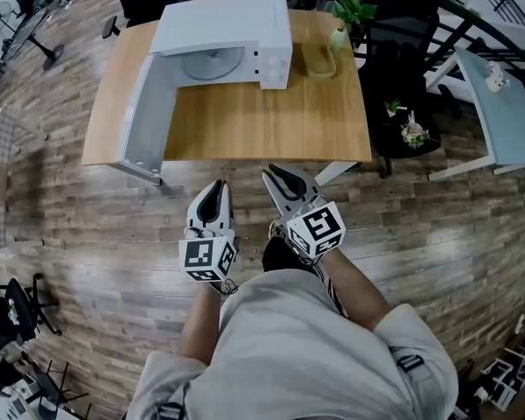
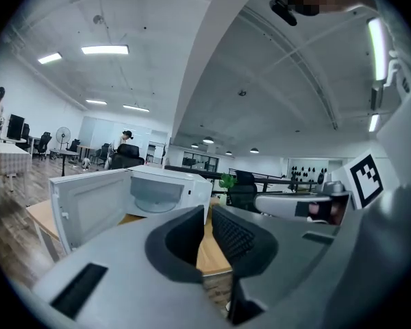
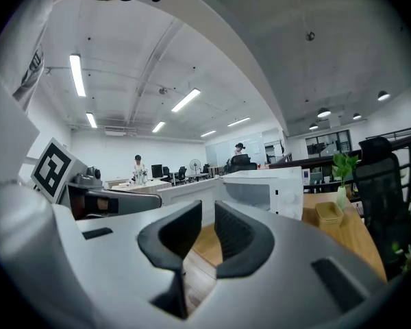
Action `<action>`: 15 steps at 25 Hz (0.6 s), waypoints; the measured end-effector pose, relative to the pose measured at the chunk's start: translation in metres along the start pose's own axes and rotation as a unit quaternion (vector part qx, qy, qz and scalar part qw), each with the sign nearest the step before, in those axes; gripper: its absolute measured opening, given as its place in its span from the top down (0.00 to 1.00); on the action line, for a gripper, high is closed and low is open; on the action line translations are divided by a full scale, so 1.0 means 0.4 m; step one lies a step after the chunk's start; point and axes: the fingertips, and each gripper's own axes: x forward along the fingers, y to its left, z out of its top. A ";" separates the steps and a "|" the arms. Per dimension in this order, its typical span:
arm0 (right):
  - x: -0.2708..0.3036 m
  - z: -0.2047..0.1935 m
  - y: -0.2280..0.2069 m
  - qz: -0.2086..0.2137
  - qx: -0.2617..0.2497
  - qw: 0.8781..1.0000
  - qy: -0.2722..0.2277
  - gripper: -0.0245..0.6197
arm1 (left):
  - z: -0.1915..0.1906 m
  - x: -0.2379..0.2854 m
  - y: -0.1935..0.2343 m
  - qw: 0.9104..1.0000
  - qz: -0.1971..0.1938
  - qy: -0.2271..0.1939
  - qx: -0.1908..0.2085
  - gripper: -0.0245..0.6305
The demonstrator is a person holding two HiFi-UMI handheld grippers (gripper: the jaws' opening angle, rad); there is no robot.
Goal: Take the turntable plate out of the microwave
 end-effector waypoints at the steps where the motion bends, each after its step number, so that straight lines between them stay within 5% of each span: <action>1: 0.018 0.001 -0.022 0.001 0.000 1.000 0.000 0.86 | 0.001 0.029 0.002 1.000 0.000 0.003 0.001 0.89; 15: 0.187 0.017 -0.211 0.020 0.023 1.000 0.005 0.86 | 0.033 0.253 0.068 0.999 0.031 0.020 -0.003 0.89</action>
